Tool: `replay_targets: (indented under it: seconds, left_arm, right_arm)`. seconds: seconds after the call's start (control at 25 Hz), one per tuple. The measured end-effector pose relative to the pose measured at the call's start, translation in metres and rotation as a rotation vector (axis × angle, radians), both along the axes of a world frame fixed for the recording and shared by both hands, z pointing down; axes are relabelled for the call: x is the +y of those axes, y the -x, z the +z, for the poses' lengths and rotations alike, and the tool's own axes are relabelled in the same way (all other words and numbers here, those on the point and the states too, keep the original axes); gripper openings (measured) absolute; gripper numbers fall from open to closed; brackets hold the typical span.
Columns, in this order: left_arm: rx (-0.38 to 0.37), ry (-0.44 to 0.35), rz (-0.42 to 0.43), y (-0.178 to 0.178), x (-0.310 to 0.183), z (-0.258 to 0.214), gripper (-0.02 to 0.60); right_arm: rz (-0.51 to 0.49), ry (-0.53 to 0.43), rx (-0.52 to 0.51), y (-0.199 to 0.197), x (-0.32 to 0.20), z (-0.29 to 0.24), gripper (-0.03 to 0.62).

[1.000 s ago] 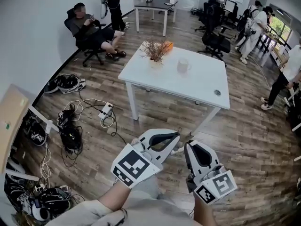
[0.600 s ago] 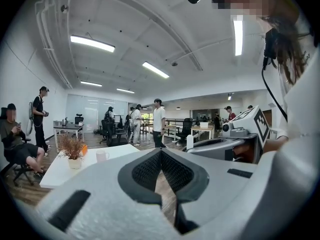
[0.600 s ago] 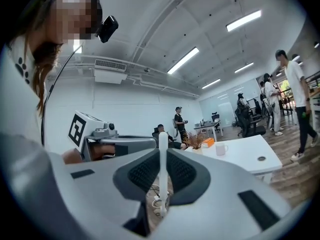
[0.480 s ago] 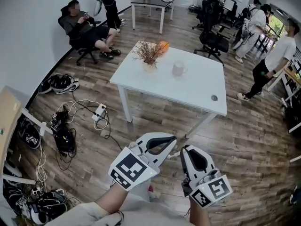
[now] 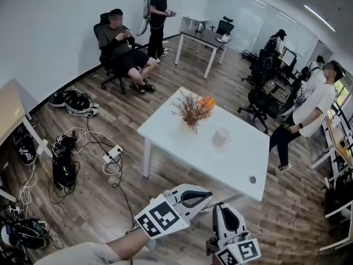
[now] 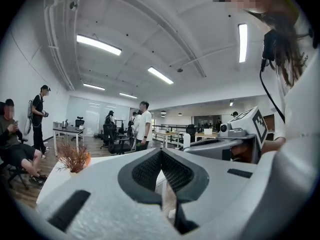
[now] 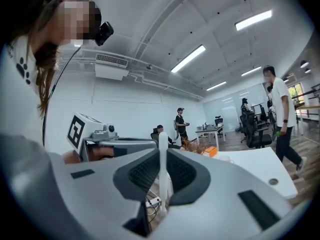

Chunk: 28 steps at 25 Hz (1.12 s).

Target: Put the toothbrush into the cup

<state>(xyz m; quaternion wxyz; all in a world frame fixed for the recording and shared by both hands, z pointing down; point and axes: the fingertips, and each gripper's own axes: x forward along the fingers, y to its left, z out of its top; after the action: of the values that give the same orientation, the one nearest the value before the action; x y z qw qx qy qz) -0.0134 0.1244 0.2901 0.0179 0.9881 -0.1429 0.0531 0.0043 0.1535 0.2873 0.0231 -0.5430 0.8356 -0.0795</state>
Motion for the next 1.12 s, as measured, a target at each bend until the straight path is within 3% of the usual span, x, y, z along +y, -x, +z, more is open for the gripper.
replay_targets:
  seconds: [0.2,0.44,0.76,1.12]
  left_arm:
    - [0.012,-0.037,-0.001,0.006,-0.042,-0.016,0.008]
    - [-0.031,-0.08,0.039,-0.003,-0.052,-0.016,0.008]
    - [-0.07,-0.078,0.063,-0.015,-0.063,-0.01,0.006]
    - [-0.102,-0.036,0.038,-0.045,-0.109,0.009,0.007]
  right_arm:
    - [-0.015,-0.041,0.02,0.007,-0.04,-0.015,0.051]
    - [0.045,-0.078,-0.01,0.0,-0.052,-0.017,0.051]
    - [0.075,-0.076,-0.031,-0.015,-0.061,-0.015,0.051]
    - [0.056,-0.035,-0.064,-0.049,-0.105,0.005,0.051]
